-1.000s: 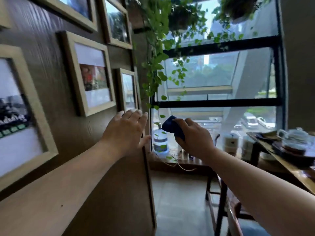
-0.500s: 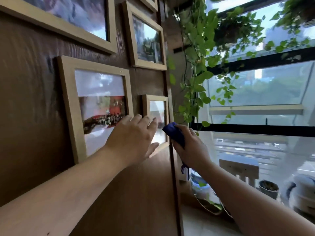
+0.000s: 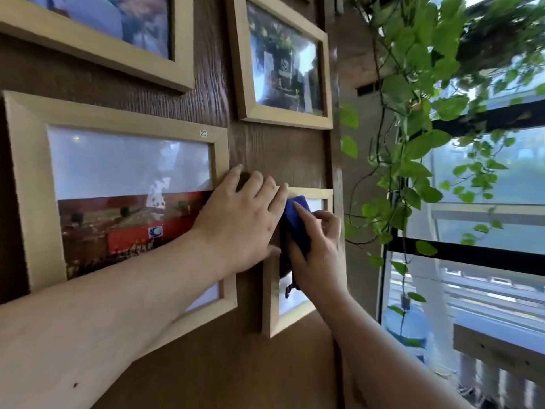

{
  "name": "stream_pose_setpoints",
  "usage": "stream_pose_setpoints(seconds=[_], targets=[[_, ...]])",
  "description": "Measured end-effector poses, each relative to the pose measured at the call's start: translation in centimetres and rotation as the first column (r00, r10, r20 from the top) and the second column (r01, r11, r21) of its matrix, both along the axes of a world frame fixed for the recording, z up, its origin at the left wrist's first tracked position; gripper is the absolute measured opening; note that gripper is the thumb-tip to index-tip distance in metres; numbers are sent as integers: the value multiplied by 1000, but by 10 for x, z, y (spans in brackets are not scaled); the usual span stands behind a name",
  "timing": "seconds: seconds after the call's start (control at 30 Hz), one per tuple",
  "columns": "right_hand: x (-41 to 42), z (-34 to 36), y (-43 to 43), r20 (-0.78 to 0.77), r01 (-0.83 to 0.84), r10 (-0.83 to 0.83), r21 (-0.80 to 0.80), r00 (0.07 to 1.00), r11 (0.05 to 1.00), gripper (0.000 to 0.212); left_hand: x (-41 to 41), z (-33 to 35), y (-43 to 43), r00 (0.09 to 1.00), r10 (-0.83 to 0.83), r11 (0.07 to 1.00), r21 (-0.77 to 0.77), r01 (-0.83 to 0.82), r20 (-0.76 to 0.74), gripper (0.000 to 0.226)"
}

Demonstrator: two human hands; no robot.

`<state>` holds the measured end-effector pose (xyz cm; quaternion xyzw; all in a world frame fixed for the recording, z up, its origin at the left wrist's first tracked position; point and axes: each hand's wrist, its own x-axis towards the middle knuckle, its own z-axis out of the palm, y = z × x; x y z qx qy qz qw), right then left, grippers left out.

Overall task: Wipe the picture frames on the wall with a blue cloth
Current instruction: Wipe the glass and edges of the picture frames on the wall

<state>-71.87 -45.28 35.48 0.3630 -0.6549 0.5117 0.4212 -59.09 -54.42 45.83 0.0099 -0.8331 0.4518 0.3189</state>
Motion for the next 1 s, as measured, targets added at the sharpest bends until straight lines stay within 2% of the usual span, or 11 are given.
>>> stream_pose_setpoints(seconds=[0.1,0.23,0.33,0.47,0.57,0.67,0.73,0.8,0.87,1.0], targets=[[-3,-5,-7,-103,12,-8,41,995,999,59,-7,-4,-2,998,61,998,-17,-61,-7,99],[-28,-5,4,-190,214,-189,121,963,969,55,-13,-6,-3,996,85,996,-22,-85,-9,97],[-51,-9,16,-110,316,-300,183,948,931,53,-13,-6,-2,997,79,997,0,-79,6,99],[-68,-12,25,38,371,-387,208,921,905,54,-14,-7,-1,996,79,997,12,-80,38,101],[-57,-11,16,78,281,-302,205,950,937,59,-15,-7,0,997,75,997,14,-75,36,100],[-31,-15,6,-12,126,-126,189,992,974,64,-15,-8,1,997,74,997,18,-74,28,98],[-20,-18,5,-106,111,-90,210,990,971,63,-16,-8,1,997,73,997,25,-73,26,96],[-24,-20,8,-147,160,-130,221,981,962,62,-16,-7,1,997,74,996,37,-75,33,93],[-38,-26,12,-107,222,-202,230,974,948,62,-16,-7,1,996,79,996,40,-81,41,92],[-58,-39,19,126,268,-298,212,946,940,62,-16,-7,1,995,89,995,38,-91,45,92]])
